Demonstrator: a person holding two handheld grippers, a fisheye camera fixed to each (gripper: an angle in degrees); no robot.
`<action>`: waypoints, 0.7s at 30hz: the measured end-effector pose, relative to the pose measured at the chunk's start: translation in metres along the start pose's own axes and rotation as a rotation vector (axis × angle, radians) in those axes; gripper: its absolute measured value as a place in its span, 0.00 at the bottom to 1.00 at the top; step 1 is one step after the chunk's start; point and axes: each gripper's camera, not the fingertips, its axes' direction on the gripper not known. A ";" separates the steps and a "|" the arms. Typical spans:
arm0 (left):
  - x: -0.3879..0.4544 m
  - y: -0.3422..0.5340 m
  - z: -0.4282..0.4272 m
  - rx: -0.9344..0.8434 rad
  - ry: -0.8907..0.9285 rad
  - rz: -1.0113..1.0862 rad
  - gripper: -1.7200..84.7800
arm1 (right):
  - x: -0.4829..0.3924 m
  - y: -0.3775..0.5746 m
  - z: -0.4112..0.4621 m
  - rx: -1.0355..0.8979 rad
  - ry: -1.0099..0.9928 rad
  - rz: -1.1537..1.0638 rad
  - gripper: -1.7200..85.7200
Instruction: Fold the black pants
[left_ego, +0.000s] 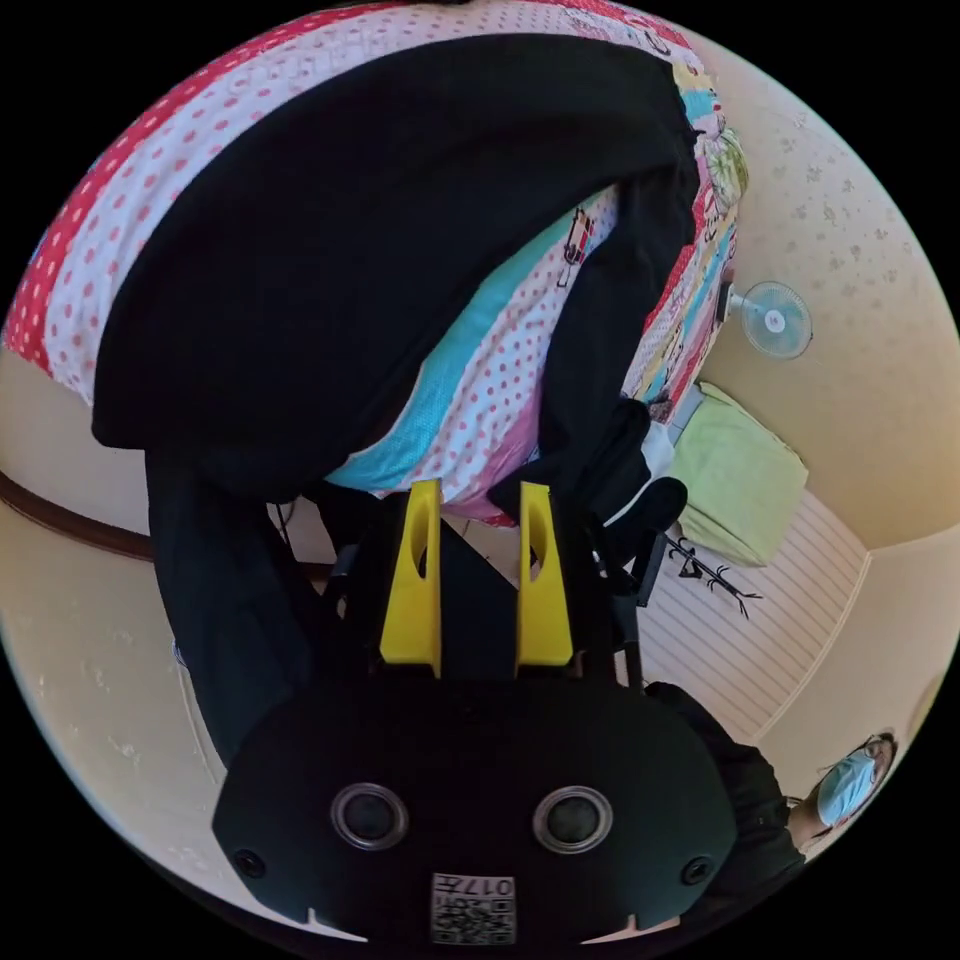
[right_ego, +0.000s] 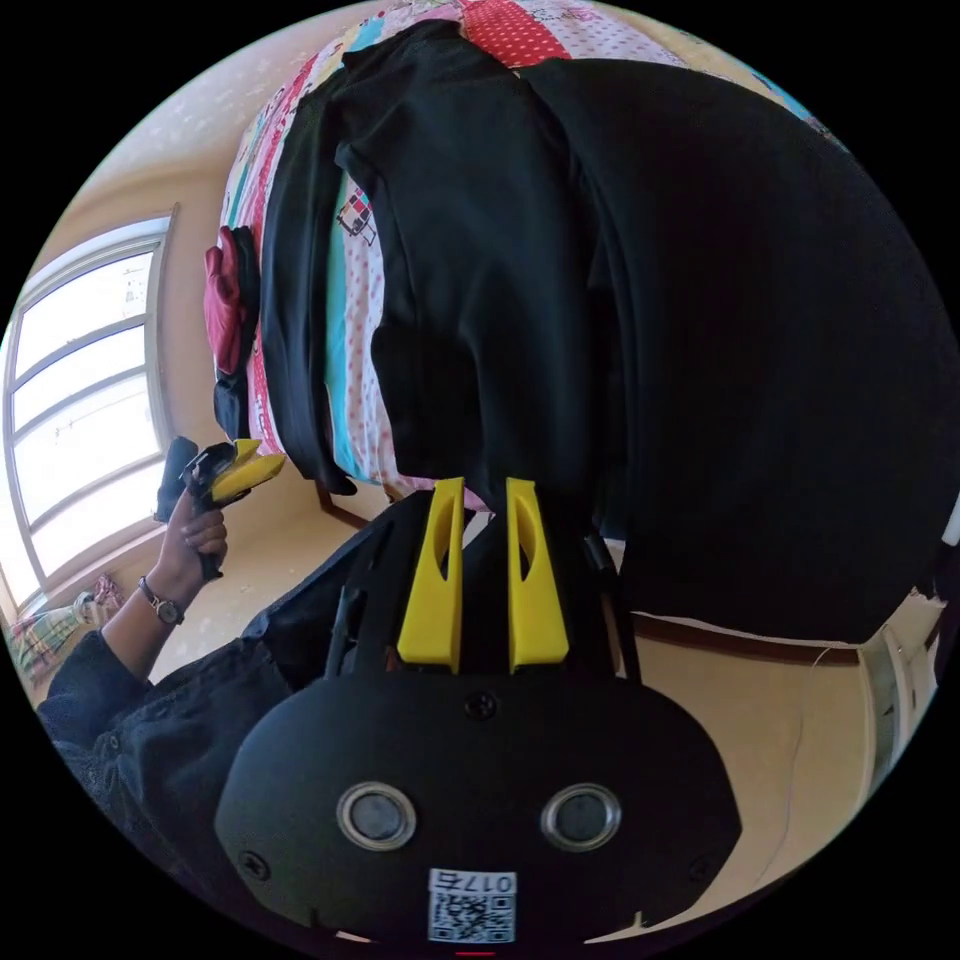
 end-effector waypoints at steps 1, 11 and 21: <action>0.002 -0.002 0.004 -0.017 -0.003 0.013 0.16 | 0.005 0.006 -0.017 0.018 0.010 0.006 0.10; 0.064 -0.078 0.083 -0.325 -0.249 0.278 0.22 | 0.045 0.071 -0.157 0.131 -0.076 0.015 0.12; 0.046 -0.126 0.105 -0.463 -0.261 0.171 0.06 | 0.079 0.141 -0.233 0.115 -0.130 -0.022 0.11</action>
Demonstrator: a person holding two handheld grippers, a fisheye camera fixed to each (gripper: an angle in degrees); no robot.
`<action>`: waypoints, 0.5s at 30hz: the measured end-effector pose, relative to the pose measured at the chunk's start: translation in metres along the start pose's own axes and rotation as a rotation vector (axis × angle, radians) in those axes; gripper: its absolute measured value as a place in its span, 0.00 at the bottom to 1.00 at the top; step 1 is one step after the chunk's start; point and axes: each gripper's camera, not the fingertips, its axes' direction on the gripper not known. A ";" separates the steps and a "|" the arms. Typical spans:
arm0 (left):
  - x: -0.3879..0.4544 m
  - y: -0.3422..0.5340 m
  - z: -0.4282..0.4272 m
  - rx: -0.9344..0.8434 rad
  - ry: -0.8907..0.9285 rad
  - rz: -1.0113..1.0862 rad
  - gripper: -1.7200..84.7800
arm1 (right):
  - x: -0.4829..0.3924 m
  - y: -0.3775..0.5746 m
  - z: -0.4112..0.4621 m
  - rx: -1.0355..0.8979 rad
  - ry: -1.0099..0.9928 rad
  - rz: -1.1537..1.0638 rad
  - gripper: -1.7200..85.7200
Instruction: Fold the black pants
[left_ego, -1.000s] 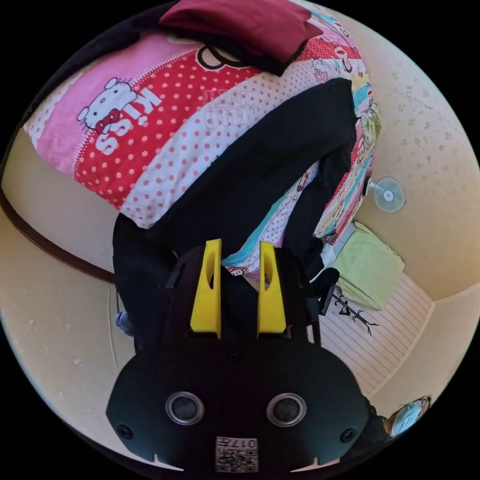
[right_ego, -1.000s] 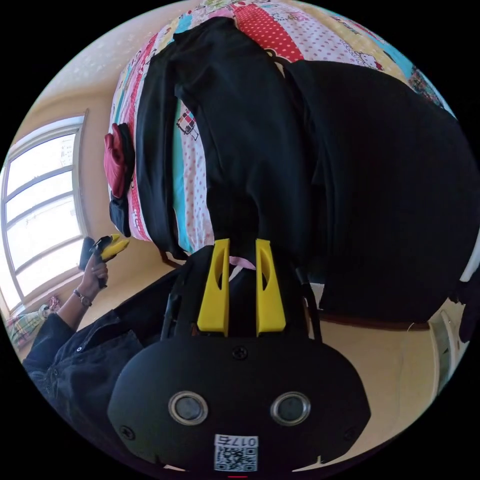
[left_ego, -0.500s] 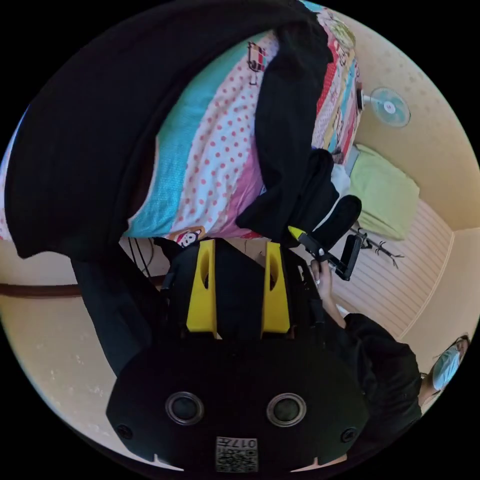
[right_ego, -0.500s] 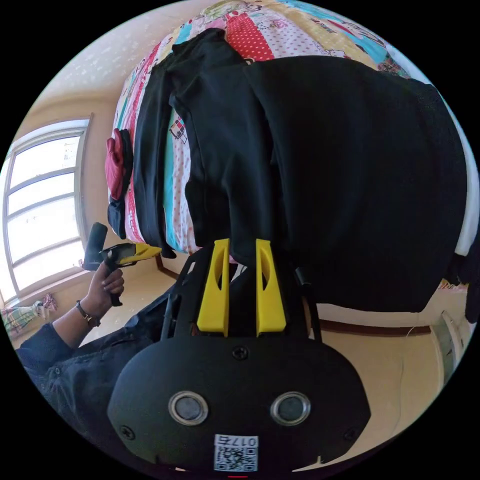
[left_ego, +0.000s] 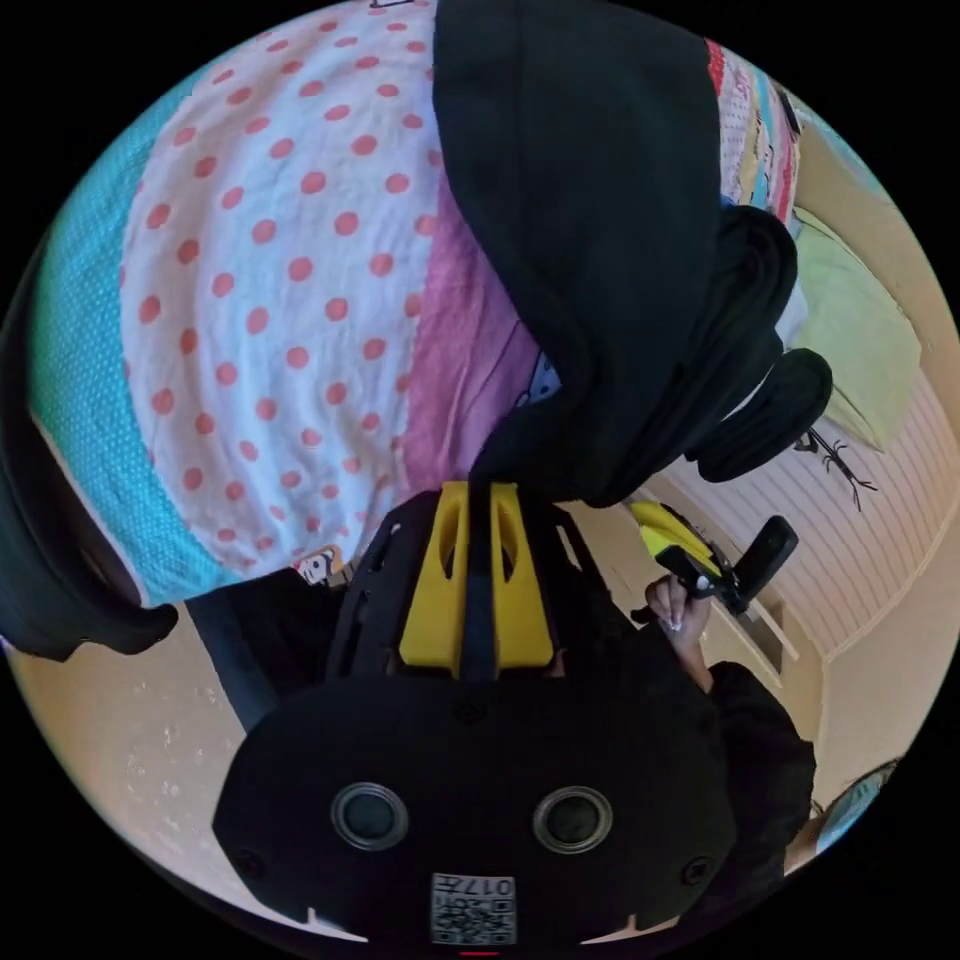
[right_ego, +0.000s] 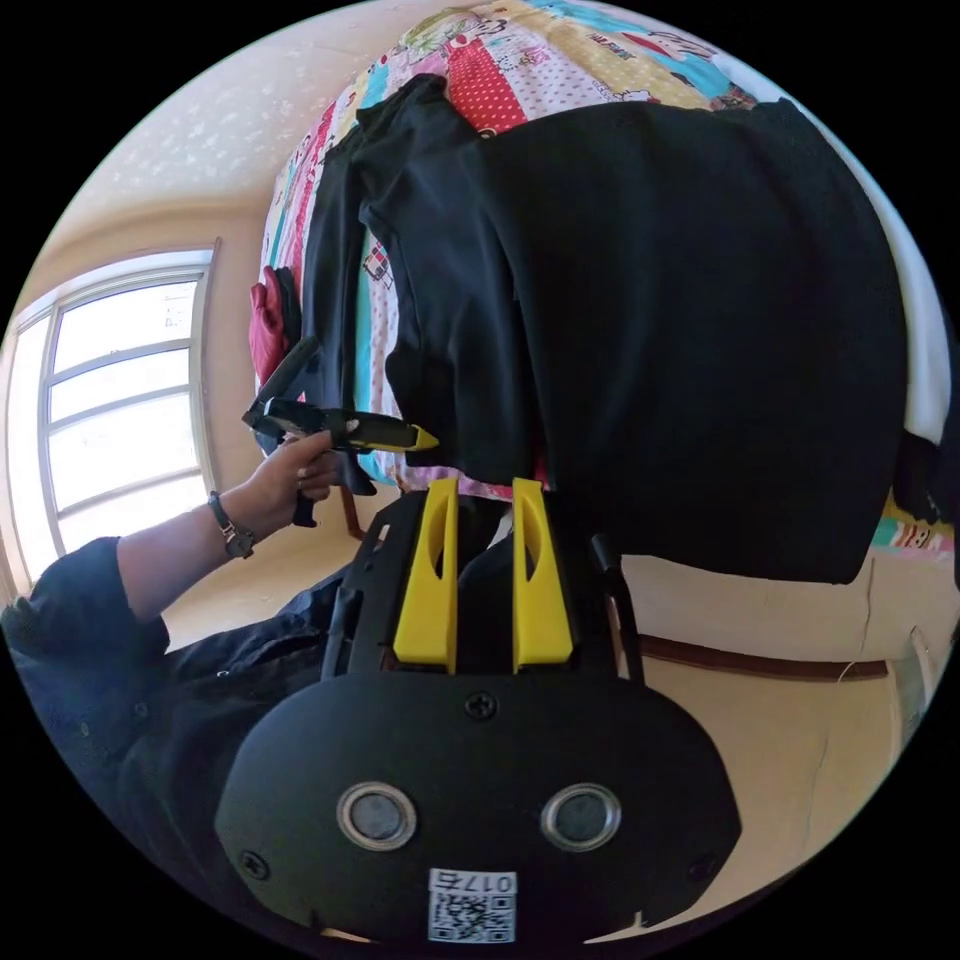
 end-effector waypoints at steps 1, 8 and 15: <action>-0.002 0.006 0.001 -0.011 0.007 0.008 0.06 | 0.001 0.002 -0.011 0.004 -0.019 -0.016 0.11; -0.075 0.090 -0.019 0.167 0.078 -0.207 0.07 | -0.003 -0.011 -0.034 -0.117 0.015 -0.085 0.14; -0.104 0.111 -0.030 0.115 0.018 -0.312 0.13 | 0.007 -0.007 0.008 -0.337 0.152 -0.135 0.15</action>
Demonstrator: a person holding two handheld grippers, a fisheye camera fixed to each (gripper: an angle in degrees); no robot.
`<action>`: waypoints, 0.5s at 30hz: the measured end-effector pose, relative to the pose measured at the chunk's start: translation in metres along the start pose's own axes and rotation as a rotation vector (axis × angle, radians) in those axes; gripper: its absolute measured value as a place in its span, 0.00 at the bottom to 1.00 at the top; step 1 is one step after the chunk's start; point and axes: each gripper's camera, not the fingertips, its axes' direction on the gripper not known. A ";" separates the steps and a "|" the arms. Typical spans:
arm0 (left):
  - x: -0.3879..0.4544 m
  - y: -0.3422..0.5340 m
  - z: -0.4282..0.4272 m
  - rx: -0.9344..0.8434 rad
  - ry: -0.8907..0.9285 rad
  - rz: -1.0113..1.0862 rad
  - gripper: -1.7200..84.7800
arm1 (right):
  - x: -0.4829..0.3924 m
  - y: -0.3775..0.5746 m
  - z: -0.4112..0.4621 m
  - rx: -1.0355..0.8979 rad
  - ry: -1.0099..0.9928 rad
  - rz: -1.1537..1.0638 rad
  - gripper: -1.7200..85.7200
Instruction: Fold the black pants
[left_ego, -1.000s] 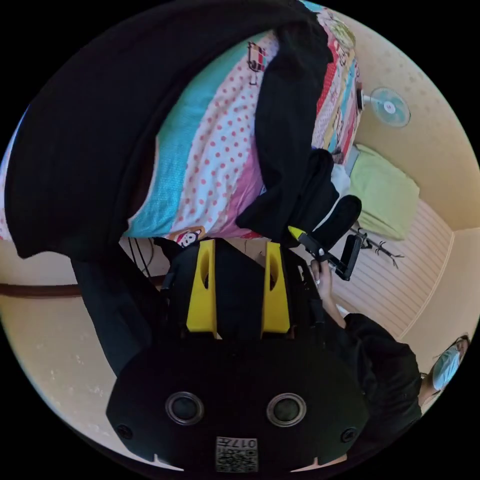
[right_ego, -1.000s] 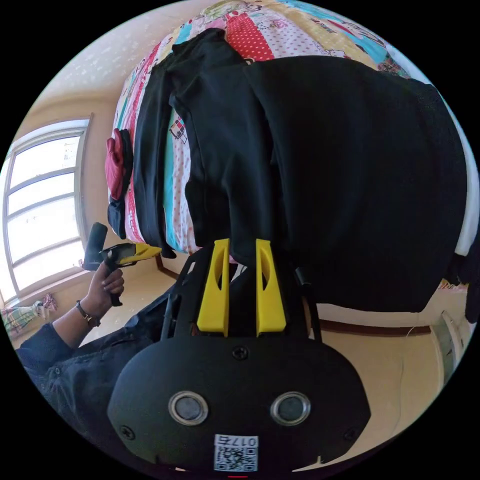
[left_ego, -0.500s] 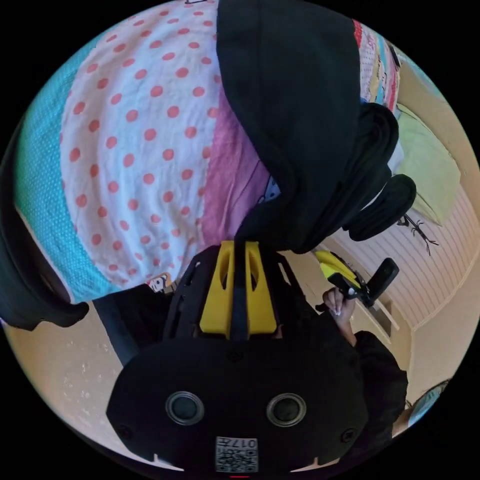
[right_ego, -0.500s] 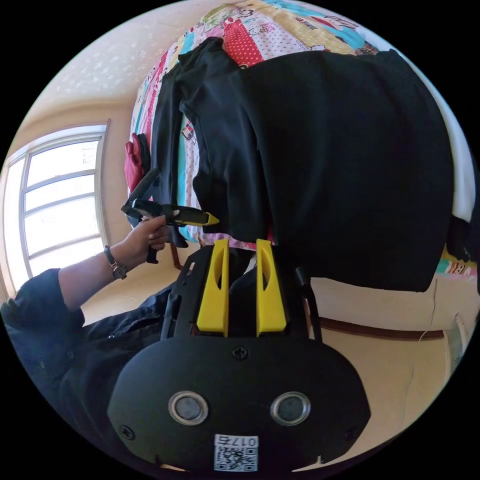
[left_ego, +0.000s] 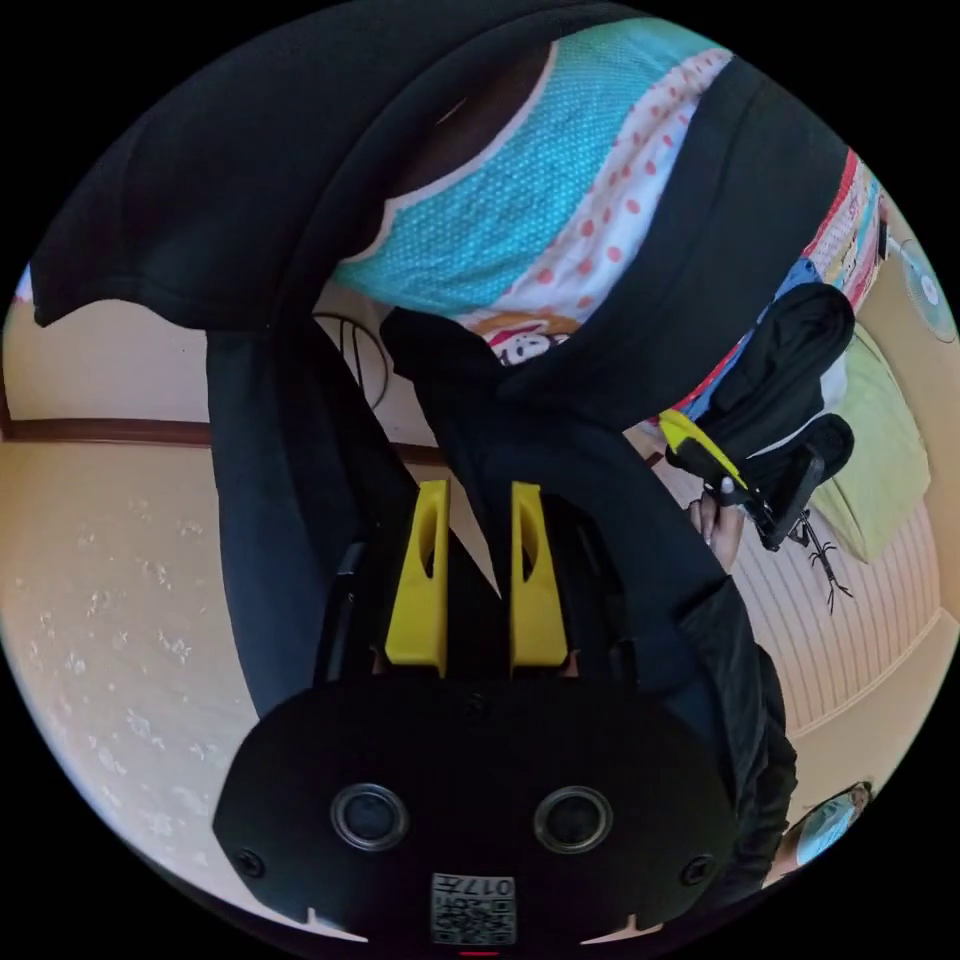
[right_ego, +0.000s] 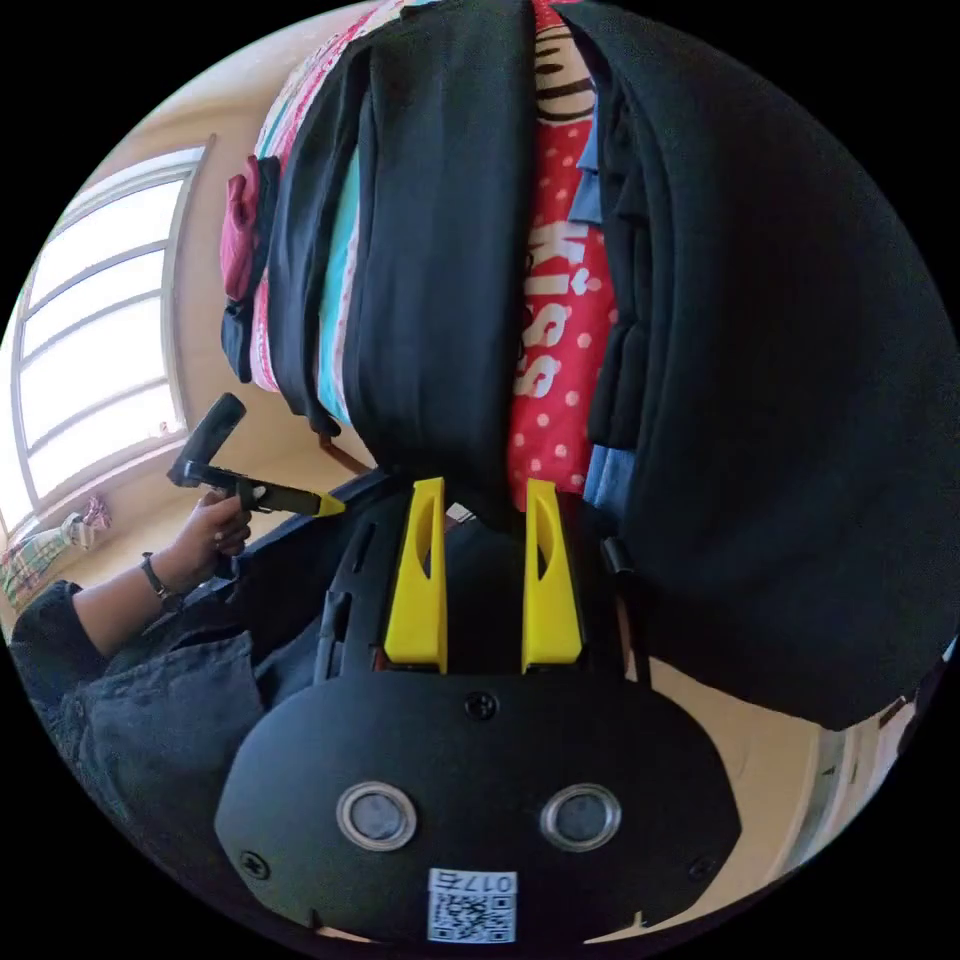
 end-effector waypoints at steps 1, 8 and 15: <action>0.002 0.000 -0.002 0.010 0.032 0.016 0.14 | 0.003 0.002 0.013 -0.051 0.017 -0.020 0.14; 0.070 -0.007 -0.029 0.117 0.210 0.283 0.14 | -0.015 0.050 -0.020 0.005 -0.098 -0.233 0.06; 0.155 -0.008 -0.035 0.058 0.074 0.509 0.21 | -0.046 0.096 -0.098 0.120 -0.312 -0.417 0.05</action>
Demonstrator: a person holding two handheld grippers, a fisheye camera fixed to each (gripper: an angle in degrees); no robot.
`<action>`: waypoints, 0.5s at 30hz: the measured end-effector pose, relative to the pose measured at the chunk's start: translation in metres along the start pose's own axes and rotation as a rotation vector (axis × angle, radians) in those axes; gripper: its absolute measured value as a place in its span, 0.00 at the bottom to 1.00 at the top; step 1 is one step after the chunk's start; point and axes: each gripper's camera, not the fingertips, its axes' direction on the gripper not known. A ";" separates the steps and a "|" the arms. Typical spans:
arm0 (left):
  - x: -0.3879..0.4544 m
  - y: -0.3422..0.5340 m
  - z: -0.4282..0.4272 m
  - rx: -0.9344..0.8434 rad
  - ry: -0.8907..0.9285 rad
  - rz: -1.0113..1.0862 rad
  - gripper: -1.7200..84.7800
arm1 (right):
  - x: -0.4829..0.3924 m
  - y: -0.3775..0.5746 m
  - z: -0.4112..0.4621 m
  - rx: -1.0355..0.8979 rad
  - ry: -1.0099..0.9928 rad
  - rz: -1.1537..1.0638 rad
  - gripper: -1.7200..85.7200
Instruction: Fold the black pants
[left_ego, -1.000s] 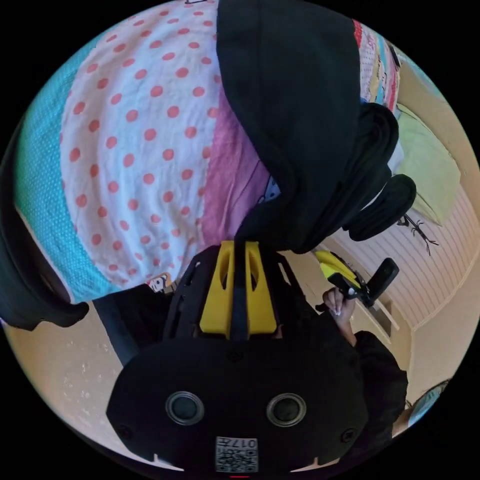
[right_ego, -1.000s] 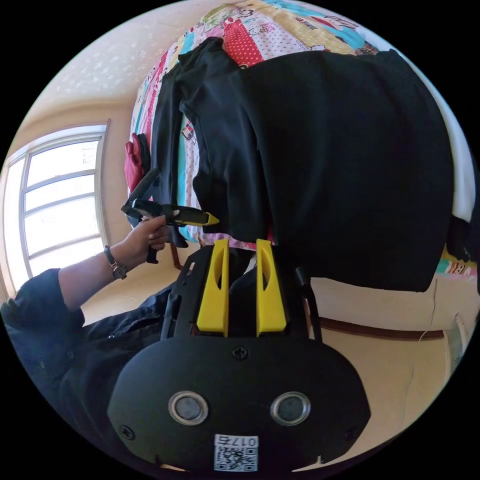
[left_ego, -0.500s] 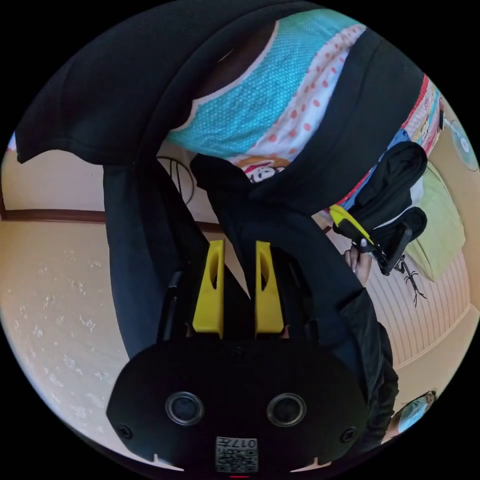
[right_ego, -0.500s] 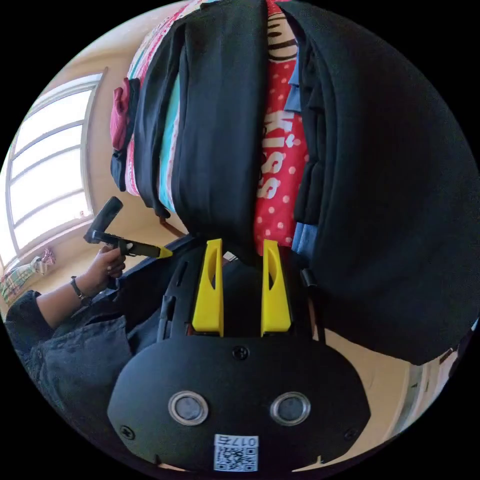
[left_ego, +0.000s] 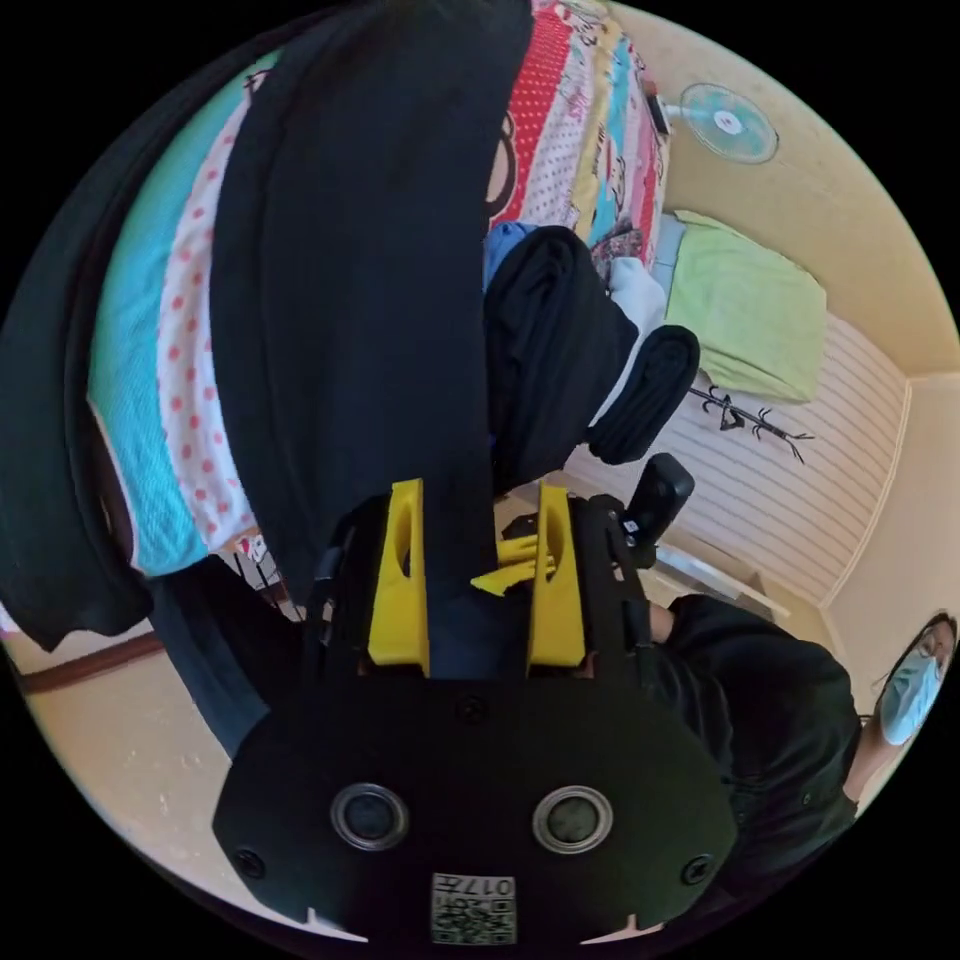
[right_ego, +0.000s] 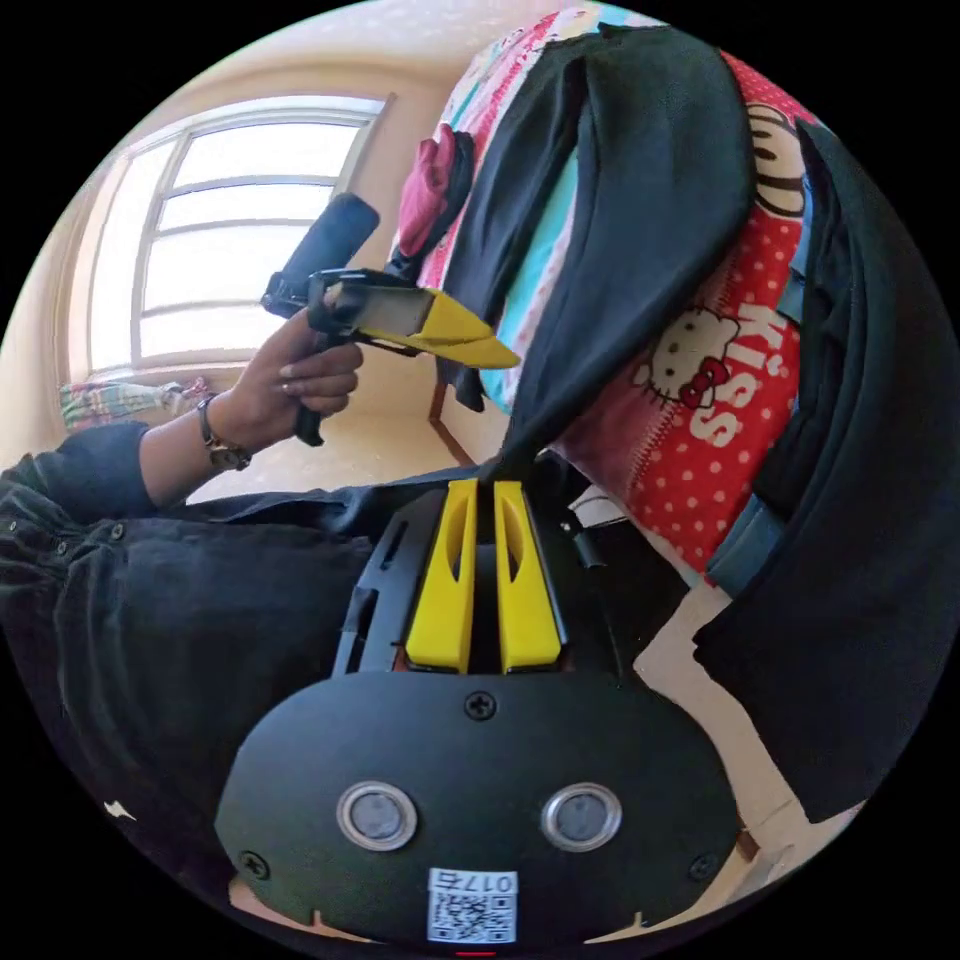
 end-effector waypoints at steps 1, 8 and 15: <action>0.003 -0.003 0.003 -0.021 -0.013 0.008 0.22 | -0.011 -0.004 -0.007 0.001 -0.019 -0.048 0.05; -0.001 0.005 0.027 -0.107 -0.153 -0.051 0.09 | 0.005 -0.042 0.000 -0.168 -0.060 -0.068 0.05; -0.026 0.057 -0.009 0.035 0.048 -0.075 0.06 | 0.038 -0.116 -0.059 -0.292 -0.002 -0.069 0.05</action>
